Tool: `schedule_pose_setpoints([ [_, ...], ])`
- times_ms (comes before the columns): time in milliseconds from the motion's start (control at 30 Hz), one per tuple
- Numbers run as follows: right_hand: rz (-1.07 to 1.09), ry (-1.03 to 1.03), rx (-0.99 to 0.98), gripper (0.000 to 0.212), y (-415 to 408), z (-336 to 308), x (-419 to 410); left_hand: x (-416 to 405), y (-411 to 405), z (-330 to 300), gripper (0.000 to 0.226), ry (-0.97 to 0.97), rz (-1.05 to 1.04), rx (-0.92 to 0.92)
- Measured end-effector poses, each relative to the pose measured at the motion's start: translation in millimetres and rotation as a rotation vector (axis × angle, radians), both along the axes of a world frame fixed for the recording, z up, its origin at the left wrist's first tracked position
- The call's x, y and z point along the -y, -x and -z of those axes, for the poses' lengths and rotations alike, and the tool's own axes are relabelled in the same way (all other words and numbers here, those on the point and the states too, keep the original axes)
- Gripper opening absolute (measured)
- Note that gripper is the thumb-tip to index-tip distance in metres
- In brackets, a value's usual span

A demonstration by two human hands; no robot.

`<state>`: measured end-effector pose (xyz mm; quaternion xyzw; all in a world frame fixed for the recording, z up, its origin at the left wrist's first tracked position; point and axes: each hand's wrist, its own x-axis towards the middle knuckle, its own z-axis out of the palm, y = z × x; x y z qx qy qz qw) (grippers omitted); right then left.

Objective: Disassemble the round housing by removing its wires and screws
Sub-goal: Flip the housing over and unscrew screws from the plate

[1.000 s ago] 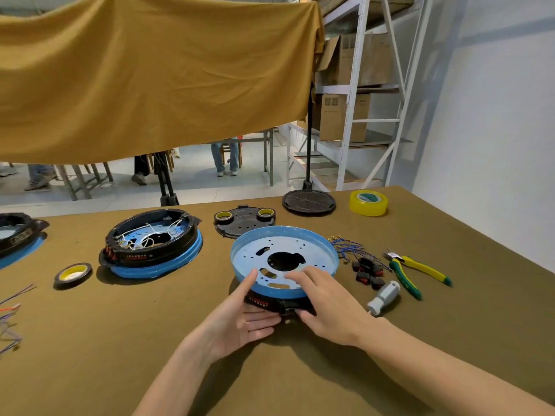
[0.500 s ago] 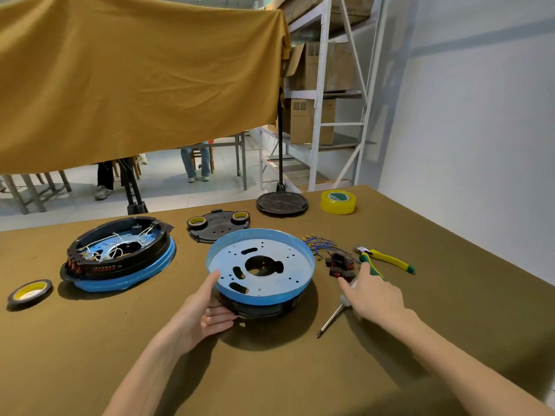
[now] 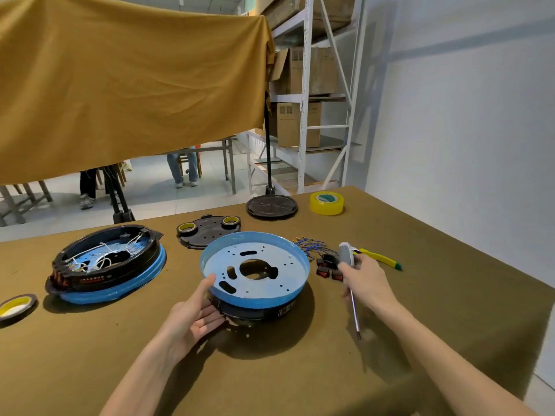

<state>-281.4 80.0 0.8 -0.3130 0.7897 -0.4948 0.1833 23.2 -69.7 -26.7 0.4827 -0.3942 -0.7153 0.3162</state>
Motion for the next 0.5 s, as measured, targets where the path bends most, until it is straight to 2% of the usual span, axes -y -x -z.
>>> schedule_pose_setpoints([
  [133,-0.052,0.258,0.354,0.010,-12.6,-43.9,13.7,8.0,1.5,2.2,0.114,0.012,0.035,0.041],
  [267,-0.190,0.425,0.647,0.011,-35.2,-73.2,35.8,7.2,5.2,4.3,0.092,-0.047,0.207,0.077],
  [367,-0.324,0.491,0.681,0.016,-55.0,-83.0,58.4,6.5,5.2,8.9,0.092,-0.039,0.326,0.115],
  [500,-0.469,0.559,0.646,0.028,-86.0,-84.6,92.9,11.5,3.9,16.2,0.090,-0.068,0.335,0.082],
])
